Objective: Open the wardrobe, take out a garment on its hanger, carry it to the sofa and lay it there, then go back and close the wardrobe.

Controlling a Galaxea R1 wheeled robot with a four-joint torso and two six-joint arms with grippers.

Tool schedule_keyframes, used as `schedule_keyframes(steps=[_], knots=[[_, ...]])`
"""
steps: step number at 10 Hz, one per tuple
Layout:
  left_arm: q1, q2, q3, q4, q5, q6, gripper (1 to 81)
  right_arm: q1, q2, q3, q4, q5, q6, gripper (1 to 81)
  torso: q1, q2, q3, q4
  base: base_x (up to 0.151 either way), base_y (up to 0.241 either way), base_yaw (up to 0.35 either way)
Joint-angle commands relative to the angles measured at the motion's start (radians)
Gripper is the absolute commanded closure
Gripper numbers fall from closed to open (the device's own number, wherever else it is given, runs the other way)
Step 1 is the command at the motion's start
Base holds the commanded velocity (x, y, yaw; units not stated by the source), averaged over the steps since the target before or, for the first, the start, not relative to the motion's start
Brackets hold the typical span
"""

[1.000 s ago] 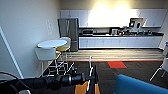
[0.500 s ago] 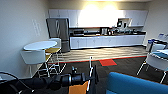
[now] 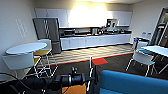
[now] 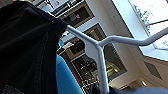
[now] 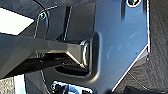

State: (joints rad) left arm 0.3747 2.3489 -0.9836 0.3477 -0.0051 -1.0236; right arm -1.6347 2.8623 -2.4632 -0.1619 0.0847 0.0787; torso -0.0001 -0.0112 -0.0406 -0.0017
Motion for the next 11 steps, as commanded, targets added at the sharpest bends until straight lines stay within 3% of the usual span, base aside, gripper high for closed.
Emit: schedule_keyframes(steps=[1,11], knots=[[-0.139,-0.012,0.042,0.03,-0.046,0.008,81.1,0.031,-0.01,0.004,-0.011,-0.056,0.0,1.0,0.0,0.0,0.0,0.0,0.0,0.0,-0.259],[-0.122,-0.022,0.045,0.054,-0.035,0.008,81.1,0.032,-0.004,0.0,-0.013,-0.057,0.0,1.0,0.0,0.0,0.0,0.0,0.0,0.0,-0.259]])
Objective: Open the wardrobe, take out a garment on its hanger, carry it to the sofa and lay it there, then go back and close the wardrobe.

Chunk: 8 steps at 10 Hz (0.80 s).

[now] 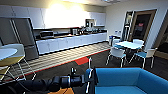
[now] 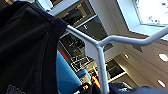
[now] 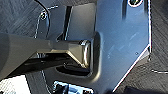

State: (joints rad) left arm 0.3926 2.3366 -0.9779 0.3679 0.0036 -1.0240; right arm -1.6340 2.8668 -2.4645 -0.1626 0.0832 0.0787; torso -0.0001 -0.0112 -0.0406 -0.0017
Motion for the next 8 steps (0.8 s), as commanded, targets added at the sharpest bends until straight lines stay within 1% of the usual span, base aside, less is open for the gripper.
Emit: schedule_keyframes(steps=[1,8], knots=[[-0.139,-0.015,0.039,0.036,-0.044,0.009,81.1,0.032,-0.007,0.001,-0.012,-0.056,0.0,1.0,0.0,0.0,0.0,0.0,0.0,0.0,-0.258],[-0.139,-0.028,0.047,0.037,-0.044,0.009,81.1,0.03,-0.001,-0.007,-0.012,-0.054,0.0,1.0,0.0,0.0,0.0,0.0,0.0,0.0,-0.259]])
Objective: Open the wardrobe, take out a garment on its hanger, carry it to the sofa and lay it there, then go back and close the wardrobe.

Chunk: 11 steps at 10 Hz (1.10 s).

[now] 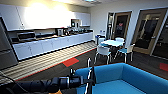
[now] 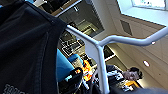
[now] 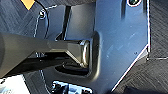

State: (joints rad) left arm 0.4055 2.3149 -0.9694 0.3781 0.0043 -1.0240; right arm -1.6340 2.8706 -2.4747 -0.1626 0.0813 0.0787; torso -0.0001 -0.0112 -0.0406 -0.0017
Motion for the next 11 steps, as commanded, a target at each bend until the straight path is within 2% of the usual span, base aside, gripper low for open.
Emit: schedule_keyframes(steps=[1,11], knots=[[-0.152,-0.006,0.038,0.027,-0.043,0.009,81.1,0.03,-0.005,0.004,-0.012,-0.052,0.0,1.0,0.0,0.0,0.0,0.0,0.0,0.0,-0.259],[-0.147,-0.008,0.038,0.027,-0.043,0.009,81.1,0.03,-0.002,0.002,-0.012,-0.054,0.0,1.0,0.0,0.0,0.0,0.0,0.0,0.0,-0.259]])
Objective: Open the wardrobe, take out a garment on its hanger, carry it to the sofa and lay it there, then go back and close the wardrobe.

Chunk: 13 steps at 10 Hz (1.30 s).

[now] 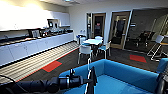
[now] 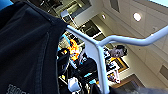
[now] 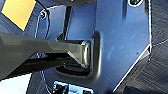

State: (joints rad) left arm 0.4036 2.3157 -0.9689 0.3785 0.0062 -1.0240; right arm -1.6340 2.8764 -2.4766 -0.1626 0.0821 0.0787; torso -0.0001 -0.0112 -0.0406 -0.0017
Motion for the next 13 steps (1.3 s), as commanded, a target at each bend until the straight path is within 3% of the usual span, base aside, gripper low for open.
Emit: schedule_keyframes(steps=[1,13], knots=[[-0.144,-0.008,0.038,0.028,-0.044,0.009,81.1,0.03,-0.009,0.002,-0.012,-0.055,0.0,1.0,0.0,0.0,0.0,0.0,0.0,0.0,-0.259],[-0.139,-0.018,0.038,0.028,-0.044,0.009,81.1,0.029,-0.007,0.002,-0.012,-0.053,0.0,1.0,0.0,0.0,0.0,0.0,0.0,0.0,-0.259]])
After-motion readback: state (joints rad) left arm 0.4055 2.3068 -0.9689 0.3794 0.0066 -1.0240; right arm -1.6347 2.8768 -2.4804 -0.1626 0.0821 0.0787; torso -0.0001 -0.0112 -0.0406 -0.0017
